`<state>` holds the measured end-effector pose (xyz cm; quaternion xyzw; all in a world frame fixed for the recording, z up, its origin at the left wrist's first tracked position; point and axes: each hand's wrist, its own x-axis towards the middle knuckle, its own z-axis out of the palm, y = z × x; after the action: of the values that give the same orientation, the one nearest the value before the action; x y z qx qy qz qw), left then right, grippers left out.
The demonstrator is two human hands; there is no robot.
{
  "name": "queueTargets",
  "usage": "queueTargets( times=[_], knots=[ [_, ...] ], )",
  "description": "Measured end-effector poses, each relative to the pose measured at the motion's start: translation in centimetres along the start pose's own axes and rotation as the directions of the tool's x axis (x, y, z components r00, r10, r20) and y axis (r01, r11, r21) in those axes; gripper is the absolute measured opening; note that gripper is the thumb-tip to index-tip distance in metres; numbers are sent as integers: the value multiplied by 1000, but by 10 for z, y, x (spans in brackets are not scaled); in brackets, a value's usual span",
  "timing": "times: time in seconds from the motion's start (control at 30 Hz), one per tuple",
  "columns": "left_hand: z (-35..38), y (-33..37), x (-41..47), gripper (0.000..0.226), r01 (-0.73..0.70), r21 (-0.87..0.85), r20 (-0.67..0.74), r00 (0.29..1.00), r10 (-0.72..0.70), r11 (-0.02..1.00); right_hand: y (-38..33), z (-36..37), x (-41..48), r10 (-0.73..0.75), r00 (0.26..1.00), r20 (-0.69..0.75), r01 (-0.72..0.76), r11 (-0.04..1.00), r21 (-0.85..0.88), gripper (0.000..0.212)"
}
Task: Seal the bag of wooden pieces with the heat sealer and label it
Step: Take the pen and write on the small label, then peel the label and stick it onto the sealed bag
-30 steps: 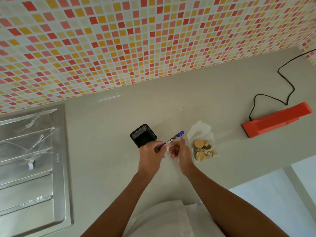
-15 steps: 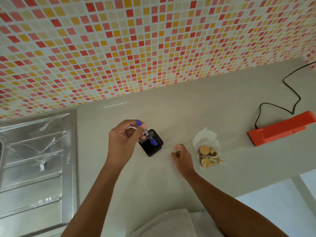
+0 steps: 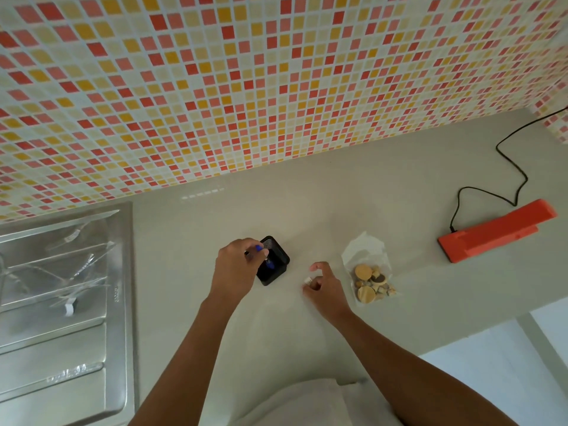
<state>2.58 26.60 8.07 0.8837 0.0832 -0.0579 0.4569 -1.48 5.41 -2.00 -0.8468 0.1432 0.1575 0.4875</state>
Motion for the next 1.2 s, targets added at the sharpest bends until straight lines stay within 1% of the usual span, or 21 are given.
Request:
queueTargets(
  times=[0.07, 0.13, 0.27, 0.33, 0.37, 0.43, 0.5, 0.53, 0.57, 0.6, 0.67, 0.73, 0.8, 0.9, 0.97, 1.1, 1.2],
  knots=[
    [2, -2, 0, 2, 15, 21, -10, 1000, -15, 1000, 5, -2, 0, -10, 1000, -26, 11, 1000, 12, 20],
    [4, -4, -1, 3, 23, 37, -16, 1000, -22, 999, 9, -5, -1, -21, 998, -63, 19, 1000, -20, 16],
    [6, -9, -1, 8, 22, 117, -42, 999, -17, 993, 14, -12, -3, -56, 993, -103, 41, 988, -150, 13],
    [8, -8, -2, 17, 34, 171, -68, 997, -22, 985, 16, -15, -5, -83, 992, -92, 58, 968, -245, 15],
    [8, -5, -4, 24, 31, 199, -90, 996, -13, 979, 16, -17, -7, -89, 993, -79, 64, 959, -274, 19],
    [10, 4, -10, 31, -19, 212, -152, 987, 52, 977, 17, -19, -9, -88, 994, -59, 65, 950, -307, 28],
    [16, 16, -18, 28, -141, 180, -196, 965, 175, 974, 17, -18, -11, -86, 995, -53, 64, 940, -334, 29],
    [22, 22, -22, 26, -210, 160, -187, 953, 238, 965, 18, -17, -11, -93, 994, -55, 67, 934, -352, 27],
    [29, 26, -26, 23, -276, 133, -149, 944, 295, 952, 17, -16, -12, -100, 993, -59, 72, 928, -367, 24],
    [38, 27, -29, 20, -328, 108, -80, 938, 337, 938, 17, -15, -13, -106, 992, -63, 75, 925, -372, 21],
    [58, 23, -32, 19, -373, 95, 115, 925, 362, 923, 18, -13, -15, -104, 993, -64, 74, 929, -362, 16],
    [80, 12, -36, 21, -329, 143, 294, 915, 277, 933, 19, -13, -16, -98, 994, -55, 71, 929, -363, 14],
    [99, 0, -40, 26, -274, 217, 391, 904, 174, 937, 21, -13, -16, -112, 992, -56, 85, 930, -357, 12],
    [116, -20, -43, 35, -269, 343, 459, 884, 89, 900, 26, -13, -16, -127, 991, -49, 105, 943, -316, 10],
    [122, -29, -43, 39, -281, 389, 468, 881, 75, 877, 30, -14, -17, -120, 991, -52, 100, 950, -295, 12],
    [129, -36, -40, 37, -254, 365, 416, 905, 87, 896, 33, -13, -16, -101, 993, -66, 81, 963, -256, 19],
    [132, -41, -36, 29, -172, 281, 370, 927, 59, 944, 37, -11, -15, -91, 994, -66, 73, 968, -240, 15]
  ],
)
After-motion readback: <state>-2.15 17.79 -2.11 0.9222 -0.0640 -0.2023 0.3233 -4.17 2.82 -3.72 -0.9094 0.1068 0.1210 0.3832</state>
